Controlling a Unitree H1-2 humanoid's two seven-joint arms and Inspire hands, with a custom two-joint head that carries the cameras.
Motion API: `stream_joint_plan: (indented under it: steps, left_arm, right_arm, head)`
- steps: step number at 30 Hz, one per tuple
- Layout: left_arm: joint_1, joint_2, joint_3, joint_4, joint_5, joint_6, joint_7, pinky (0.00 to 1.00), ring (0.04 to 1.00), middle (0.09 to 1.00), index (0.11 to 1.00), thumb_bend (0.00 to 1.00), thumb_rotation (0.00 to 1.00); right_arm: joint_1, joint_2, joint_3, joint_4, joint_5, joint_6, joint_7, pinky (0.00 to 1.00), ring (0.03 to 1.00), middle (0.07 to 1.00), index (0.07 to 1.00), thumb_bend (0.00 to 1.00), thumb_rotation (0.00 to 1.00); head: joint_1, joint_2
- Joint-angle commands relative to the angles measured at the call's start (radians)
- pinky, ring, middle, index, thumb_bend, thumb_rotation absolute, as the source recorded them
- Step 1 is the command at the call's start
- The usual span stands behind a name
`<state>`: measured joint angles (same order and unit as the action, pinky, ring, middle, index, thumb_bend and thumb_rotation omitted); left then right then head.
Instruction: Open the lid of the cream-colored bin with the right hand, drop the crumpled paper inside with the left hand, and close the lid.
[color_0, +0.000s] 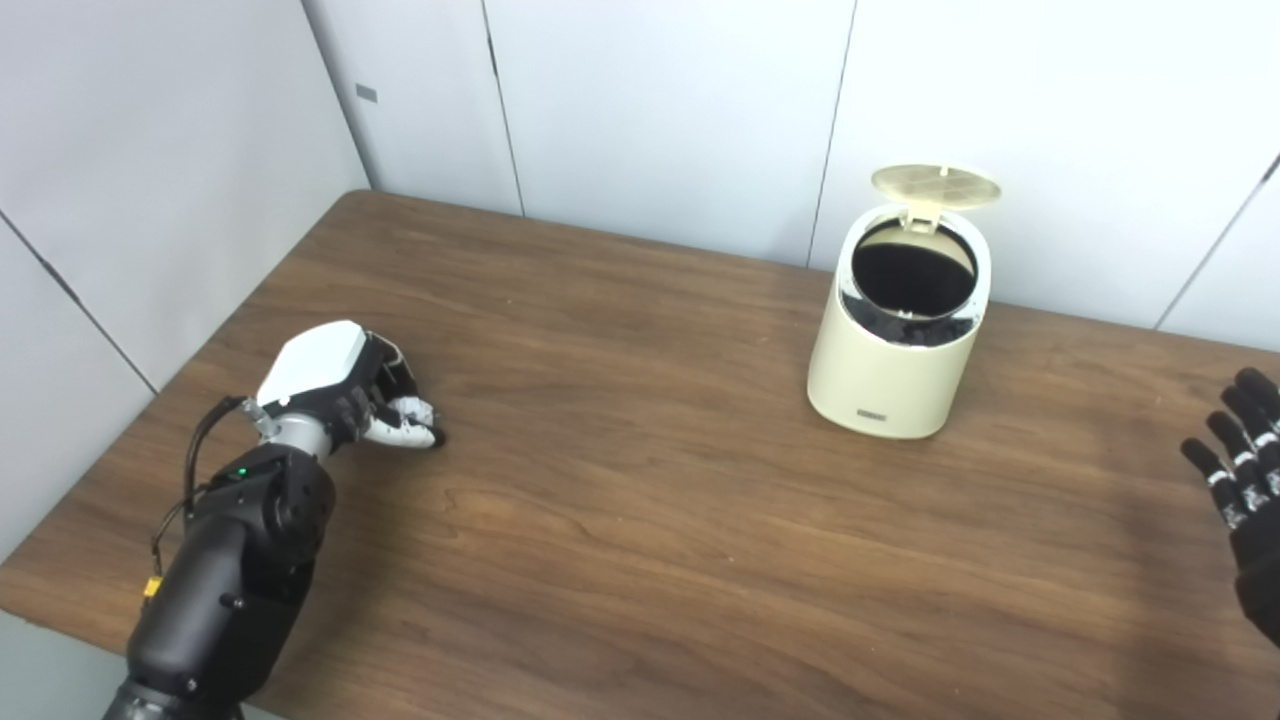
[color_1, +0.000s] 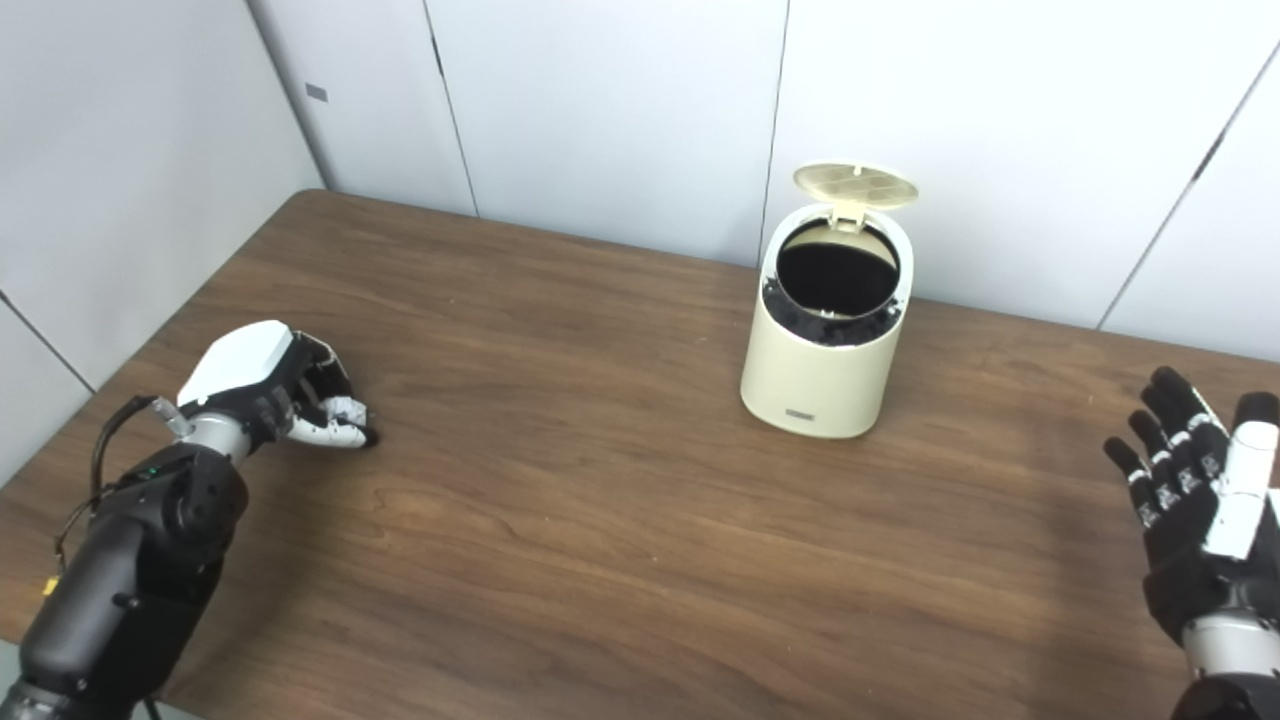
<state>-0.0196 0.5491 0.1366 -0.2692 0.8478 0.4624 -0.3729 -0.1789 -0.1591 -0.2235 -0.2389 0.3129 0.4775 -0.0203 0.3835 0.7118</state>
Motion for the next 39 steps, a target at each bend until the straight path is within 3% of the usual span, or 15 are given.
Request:
stream_joint_plan:
  steps: [1,7,13,16,19,24,29,34,39]
  left_arm:
    - [-0.042,0.01,0.016,-0.068,0.002,0.006,0.002,0.45,0.456,0.532,0.446,0.5,0.0]
    - [-0.074,-0.004,0.001,-0.14,-0.016,0.003,0.001,0.43,0.42,0.514,0.466,0.5,0.0]
    - [-0.131,-0.033,-0.026,-0.201,-0.003,0.004,-0.026,0.33,0.399,0.492,0.482,0.47,0.0]
    - [-0.157,-0.044,-0.043,-0.218,0.009,0.002,-0.03,0.39,0.407,0.502,0.474,0.48,0.0]
    - [-0.182,-0.071,-0.048,-0.233,0.037,0.006,-0.057,0.4,0.414,0.507,0.462,0.48,0.0]
    - [-0.235,-0.113,-0.06,-0.243,0.078,0.006,-0.101,0.41,0.413,0.511,0.475,0.48,0.0]
    - [-0.288,-0.127,-0.09,-0.233,0.072,-0.004,-0.091,0.33,0.376,0.493,0.493,0.47,0.0]
    - [-0.338,-0.149,-0.118,-0.222,0.09,0.002,-0.1,0.38,0.419,0.514,0.471,0.48,0.0]
    - [-0.384,-0.186,-0.143,-0.198,0.092,0.003,-0.087,0.35,0.395,0.493,0.485,0.47,0.0]
  right_arm:
    - [-0.031,-0.017,0.0,-0.028,0.004,-0.009,0.004,0.9,0.953,0.943,0.889,0.67,1.0]
    - [-0.031,-0.015,0.003,-0.025,0.0,-0.013,0.008,0.9,0.947,0.94,0.884,0.65,1.0]
    - [-0.026,-0.015,0.009,-0.022,-0.015,-0.025,0.015,0.88,0.935,0.928,0.876,0.67,1.0]
    - [-0.024,-0.009,0.007,-0.025,-0.017,-0.016,0.007,0.91,0.945,0.938,0.881,0.68,1.0]
    - [-0.019,-0.005,0.006,-0.022,-0.018,-0.02,0.007,0.93,0.961,0.951,0.901,0.69,1.0]
    - [-0.014,-0.019,0.005,0.038,-0.01,-0.094,0.054,0.97,0.993,0.978,0.929,0.69,1.0]
    - [-0.013,-0.02,0.002,0.075,-0.02,-0.123,0.064,0.95,0.981,0.964,0.923,0.68,1.0]
    - [-0.014,-0.016,-0.009,0.116,-0.009,-0.159,0.078,0.94,0.971,0.954,0.906,0.67,1.0]
    - [-0.013,-0.015,0.0,0.131,-0.021,-0.177,0.083,0.91,0.949,0.944,0.9,0.66,1.0]
  head:
    - [0.001,0.001]
    - [-0.006,-0.006]
    - [-0.033,-0.019]
    - [-0.045,-0.024]
    - [-0.06,-0.031]
    - [-0.089,-0.028]
    - [-0.127,-0.021]
    - [-0.158,-0.024]
    - [-0.179,-0.028]
